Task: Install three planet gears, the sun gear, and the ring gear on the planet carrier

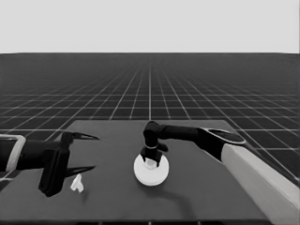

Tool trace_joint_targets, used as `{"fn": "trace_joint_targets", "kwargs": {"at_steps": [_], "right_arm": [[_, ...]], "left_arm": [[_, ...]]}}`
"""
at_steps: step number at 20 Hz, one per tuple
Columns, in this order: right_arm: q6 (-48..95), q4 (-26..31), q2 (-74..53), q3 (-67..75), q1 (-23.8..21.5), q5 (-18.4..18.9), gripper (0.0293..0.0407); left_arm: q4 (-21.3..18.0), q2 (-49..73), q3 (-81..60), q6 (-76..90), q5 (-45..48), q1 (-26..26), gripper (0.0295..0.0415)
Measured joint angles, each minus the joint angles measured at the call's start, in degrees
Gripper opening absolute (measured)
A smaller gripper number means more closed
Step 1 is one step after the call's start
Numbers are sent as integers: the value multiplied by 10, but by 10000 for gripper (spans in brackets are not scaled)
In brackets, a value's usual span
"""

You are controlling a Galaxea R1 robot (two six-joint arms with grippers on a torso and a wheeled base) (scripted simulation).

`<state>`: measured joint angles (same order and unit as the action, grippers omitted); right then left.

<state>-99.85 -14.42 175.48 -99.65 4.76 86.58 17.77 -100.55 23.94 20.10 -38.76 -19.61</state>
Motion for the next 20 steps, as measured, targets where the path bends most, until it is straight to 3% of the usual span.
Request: {"fn": "trace_joint_targets", "kwargs": {"at_steps": [12,13,14,20], "right_arm": [[-60,0,0,0,0,0,348],[-63,0,0,0,0,0,373],[-65,0,0,0,0,0,381],[-67,0,0,0,-1,0,385]], "left_arm": [[0,0,0,0,0,0,385],[0,0,0,0,0,0,385],[0,0,0,0,0,0,385],[0,0,0,0,0,0,385]]}}
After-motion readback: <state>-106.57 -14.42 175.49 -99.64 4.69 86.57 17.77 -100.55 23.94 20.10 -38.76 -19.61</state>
